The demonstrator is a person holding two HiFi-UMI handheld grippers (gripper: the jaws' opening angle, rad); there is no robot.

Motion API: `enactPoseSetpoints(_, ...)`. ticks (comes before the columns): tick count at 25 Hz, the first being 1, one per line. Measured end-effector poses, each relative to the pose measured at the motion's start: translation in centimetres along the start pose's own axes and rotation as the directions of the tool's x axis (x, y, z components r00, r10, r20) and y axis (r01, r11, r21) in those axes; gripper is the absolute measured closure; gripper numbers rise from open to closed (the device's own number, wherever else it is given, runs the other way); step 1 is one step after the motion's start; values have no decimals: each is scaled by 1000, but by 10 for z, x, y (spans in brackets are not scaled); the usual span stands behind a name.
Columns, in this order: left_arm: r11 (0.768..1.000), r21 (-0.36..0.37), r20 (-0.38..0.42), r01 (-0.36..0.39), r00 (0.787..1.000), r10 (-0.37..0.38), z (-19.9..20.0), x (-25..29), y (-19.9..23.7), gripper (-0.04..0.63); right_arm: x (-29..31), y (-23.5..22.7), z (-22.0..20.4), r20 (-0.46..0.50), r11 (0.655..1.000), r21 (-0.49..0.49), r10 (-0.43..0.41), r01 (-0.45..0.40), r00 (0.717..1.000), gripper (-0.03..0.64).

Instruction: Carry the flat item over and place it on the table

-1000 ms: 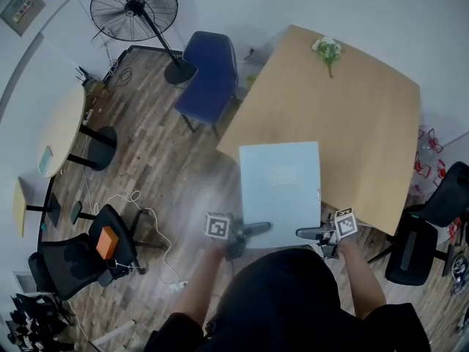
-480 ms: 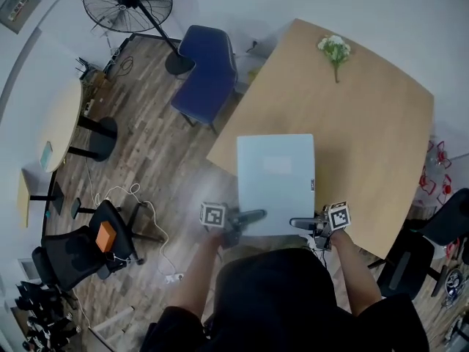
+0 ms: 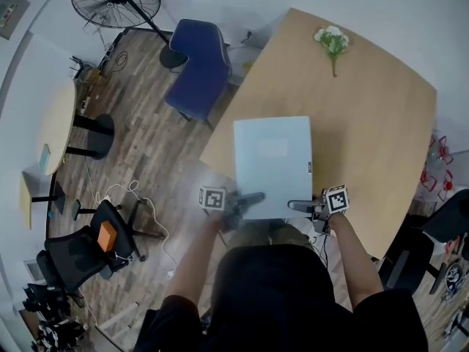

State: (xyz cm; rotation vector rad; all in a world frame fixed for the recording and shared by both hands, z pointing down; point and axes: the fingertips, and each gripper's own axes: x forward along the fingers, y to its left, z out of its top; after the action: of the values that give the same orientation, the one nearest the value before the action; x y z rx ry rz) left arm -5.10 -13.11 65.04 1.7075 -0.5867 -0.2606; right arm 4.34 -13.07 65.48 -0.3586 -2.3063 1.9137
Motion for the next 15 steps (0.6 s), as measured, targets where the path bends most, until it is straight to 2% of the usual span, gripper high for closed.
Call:
enactPoseSetpoints(3, 1000, -16, -12, 2, 1000, -2, 14, 5, 16, 223, 1, -12, 14, 12, 1000, 10, -29, 29, 1000, 334)
enactPoseSetpoints(6, 999, -22, -51, -40, 998, 39, 32, 9, 40, 218, 3, -26, 34, 37, 1000, 8, -30, 29, 999, 334)
enactPoseSetpoints(10, 999, -46, -80, -1, 997, -3, 63, 29, 58, 215, 1, -46, 64, 73, 999, 20, -35, 34, 997, 333)
enactPoseSetpoints(15, 997, -74, -132, 5, 991, -15, 98, 46, 85, 215, 2, -67, 101, 117, 998, 40, -53, 49, 992, 331)
